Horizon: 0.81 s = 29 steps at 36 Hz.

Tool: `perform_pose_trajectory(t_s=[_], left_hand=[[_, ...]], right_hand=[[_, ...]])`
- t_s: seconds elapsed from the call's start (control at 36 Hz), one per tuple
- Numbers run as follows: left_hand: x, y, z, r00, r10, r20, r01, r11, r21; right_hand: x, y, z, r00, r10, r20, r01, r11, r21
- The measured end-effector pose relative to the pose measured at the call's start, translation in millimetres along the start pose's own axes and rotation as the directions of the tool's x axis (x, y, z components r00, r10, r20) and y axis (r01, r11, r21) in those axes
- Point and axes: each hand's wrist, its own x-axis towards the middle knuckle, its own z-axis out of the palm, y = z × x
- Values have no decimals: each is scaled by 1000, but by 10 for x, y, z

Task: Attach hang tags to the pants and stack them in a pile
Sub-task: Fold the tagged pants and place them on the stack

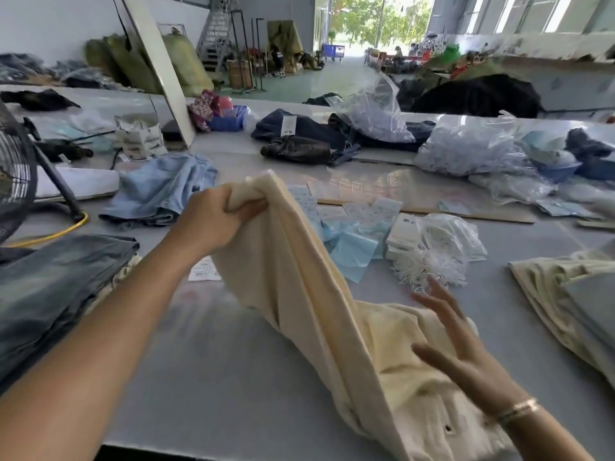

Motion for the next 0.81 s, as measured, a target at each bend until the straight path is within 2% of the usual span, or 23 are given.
perform_pose_trajectory(t_s=[0.03, 0.11, 0.17, 0.19, 0.25, 0.31, 0.36, 0.44, 0.53, 0.61, 0.69, 0.75, 0.81], left_hand=[[10, 114, -22, 998, 43, -40, -43, 999, -14], [26, 507, -124, 973, 176, -150, -197, 970, -141], [-2, 781, -191, 945, 276, -177, -306, 936, -175], [-26, 906, -210, 925, 336, -175, -364, 917, -162], [-68, 1108, -249, 891, 419, -173, -441, 890, -117], [-48, 1202, -342, 891, 399, -215, -434, 888, -152], [60, 1158, -493, 914, 288, -286, -345, 922, -174], [220, 900, -717, 951, 152, -270, -187, 976, -110], [295, 544, -809, 985, 5, -172, -20, 996, -83], [328, 158, -711, 982, -189, 22, 190, 981, -40], [302, -325, -394, 905, -374, 202, 360, 927, 105], [214, -669, -107, 843, -489, 223, 442, 867, 230], [48, -975, 183, 792, -593, 143, 530, 785, 320]], right_hand=[[-54, -109, 60, 999, -33, -32, 33, 999, 12], [-164, -249, 478, 999, -22, 49, 37, 949, -312], [-189, -155, 733, 998, 46, -37, -58, 889, -454], [-168, -88, 793, 992, 61, -108, -104, 881, -461], [-94, -24, 743, 971, 147, -188, -204, 918, -340], [47, 35, 427, 960, 180, -213, -220, 958, -183], [237, -6, -103, 967, 200, -159, -218, 971, -102], [505, -242, -917, 989, 113, 94, -113, 994, -10], [830, -469, -1444, 952, 85, 293, -120, 987, 104], [1223, -539, -1583, 861, 179, 476, -248, 965, 84], [1550, -425, -1310, 781, 311, 541, -316, 945, -87], [1716, -254, -920, 775, 380, 505, -206, 907, -366], [1783, -6, -457, 832, 380, 404, -27, 755, -655]])
